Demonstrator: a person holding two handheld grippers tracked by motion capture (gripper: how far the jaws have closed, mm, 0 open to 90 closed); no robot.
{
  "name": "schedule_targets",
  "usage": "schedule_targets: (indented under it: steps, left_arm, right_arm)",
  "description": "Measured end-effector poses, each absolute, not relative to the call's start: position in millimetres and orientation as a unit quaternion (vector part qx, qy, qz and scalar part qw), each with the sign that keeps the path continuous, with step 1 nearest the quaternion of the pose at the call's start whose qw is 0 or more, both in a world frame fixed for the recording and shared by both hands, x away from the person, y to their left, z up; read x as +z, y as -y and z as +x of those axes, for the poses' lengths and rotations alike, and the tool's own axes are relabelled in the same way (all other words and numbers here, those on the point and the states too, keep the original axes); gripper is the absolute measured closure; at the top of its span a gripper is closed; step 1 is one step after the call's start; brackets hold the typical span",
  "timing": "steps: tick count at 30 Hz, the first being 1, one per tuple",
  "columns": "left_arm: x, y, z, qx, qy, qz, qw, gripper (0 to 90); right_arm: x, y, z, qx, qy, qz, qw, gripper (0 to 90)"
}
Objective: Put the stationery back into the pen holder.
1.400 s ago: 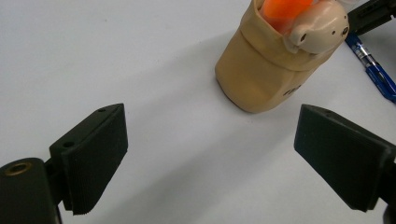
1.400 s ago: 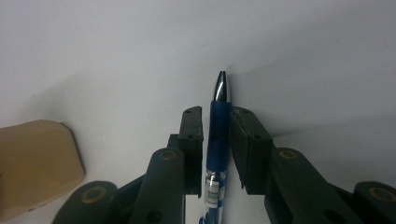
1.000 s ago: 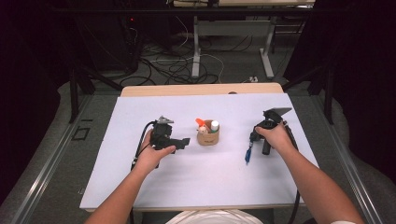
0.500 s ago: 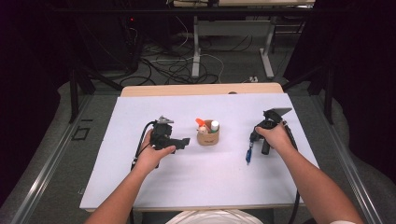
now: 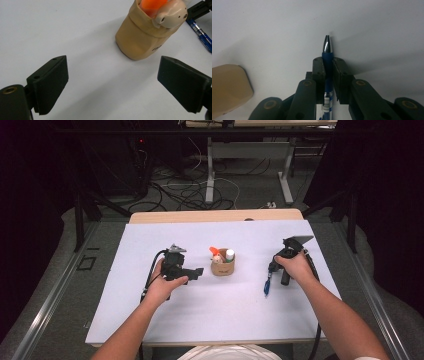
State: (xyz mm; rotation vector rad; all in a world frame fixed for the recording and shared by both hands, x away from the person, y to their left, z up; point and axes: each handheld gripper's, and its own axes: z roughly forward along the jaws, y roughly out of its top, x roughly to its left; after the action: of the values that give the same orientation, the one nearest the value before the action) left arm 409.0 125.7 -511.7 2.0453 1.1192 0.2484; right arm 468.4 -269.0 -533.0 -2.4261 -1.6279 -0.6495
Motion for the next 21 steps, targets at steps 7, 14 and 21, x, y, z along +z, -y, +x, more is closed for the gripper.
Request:
schedule_targets:
  steps: [7, 14, 21]
  left_arm:
    - [-511.9, -125.5, 409.0, 0.098, -0.440, 0.804, 0.388, 9.8]
    - [-511.9, -125.4, 409.1, 0.098, -0.440, 0.805, 0.386, 9.8]
    - [-512.4, -124.7, 409.1, 0.098, -0.439, 0.804, 0.390, 9.8]
  right_arm:
    - [-532.5, 271.5, 467.8, -0.213, 0.546, -0.807, 0.071, 80.4]
    - [-526.8, 274.4, 466.2, -0.239, 0.560, -0.790, 0.070, 80.4]
    - [-516.3, 269.5, 462.4, -0.278, 0.572, -0.769, 0.068, 80.4]
